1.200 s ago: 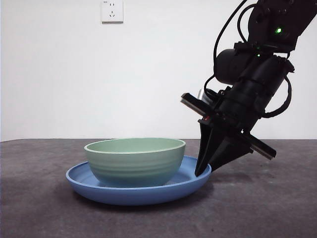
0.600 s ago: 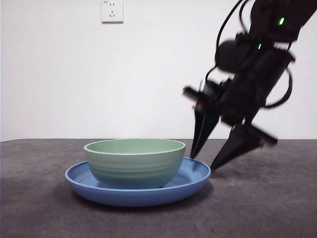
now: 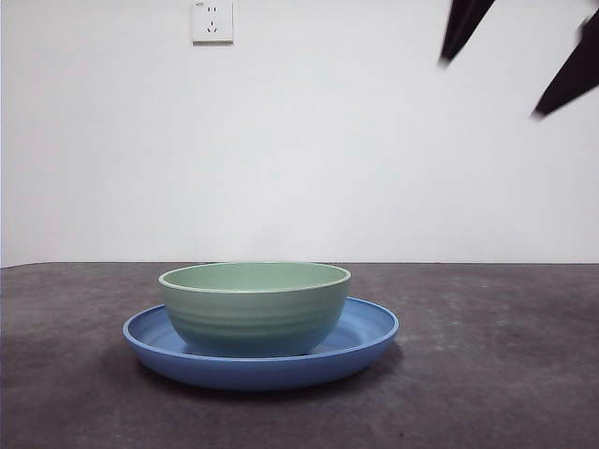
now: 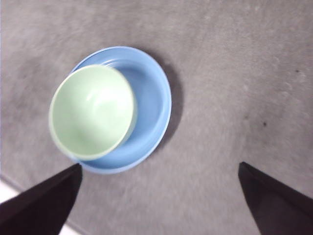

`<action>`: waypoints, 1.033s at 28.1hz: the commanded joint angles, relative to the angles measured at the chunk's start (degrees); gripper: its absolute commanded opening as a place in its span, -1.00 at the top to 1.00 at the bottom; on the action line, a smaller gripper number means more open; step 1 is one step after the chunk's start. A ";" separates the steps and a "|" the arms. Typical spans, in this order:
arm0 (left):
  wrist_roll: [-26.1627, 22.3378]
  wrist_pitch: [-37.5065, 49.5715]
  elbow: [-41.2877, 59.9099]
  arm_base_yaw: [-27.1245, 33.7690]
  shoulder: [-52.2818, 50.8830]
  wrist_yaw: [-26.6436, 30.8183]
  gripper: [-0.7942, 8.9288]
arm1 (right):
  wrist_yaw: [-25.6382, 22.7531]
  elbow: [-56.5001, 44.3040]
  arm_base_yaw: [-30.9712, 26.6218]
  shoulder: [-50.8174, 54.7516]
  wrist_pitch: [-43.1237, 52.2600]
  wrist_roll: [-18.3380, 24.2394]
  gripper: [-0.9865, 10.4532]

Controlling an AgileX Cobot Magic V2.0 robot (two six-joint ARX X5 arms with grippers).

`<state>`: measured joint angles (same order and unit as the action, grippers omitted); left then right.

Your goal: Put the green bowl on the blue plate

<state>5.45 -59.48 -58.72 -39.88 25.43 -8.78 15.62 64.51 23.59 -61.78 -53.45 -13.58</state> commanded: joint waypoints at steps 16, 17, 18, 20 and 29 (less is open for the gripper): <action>0.17 0.79 -0.48 -0.26 0.04 -0.02 -0.39 | -0.63 1.01 2.91 31.85 -18.71 3.61 -0.13; 0.17 0.79 -0.48 -0.26 0.04 -0.02 -0.39 | -0.63 0.98 2.91 33.07 -18.62 3.72 -0.13; 0.17 0.79 -0.48 -0.26 0.04 -0.02 -0.39 | -0.63 0.98 2.91 33.92 -18.60 3.72 -0.13; 0.17 0.79 -0.48 -0.26 0.04 -0.02 -0.39 | -0.59 0.98 2.89 35.39 -18.62 3.52 -0.13; 0.17 0.37 -0.48 -0.26 0.04 -0.02 -0.38 | -0.46 0.96 2.89 36.20 -19.17 3.54 -0.13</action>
<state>5.45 -59.57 -58.72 -39.88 25.43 -8.78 15.00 64.58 26.17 -25.36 -73.06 -10.66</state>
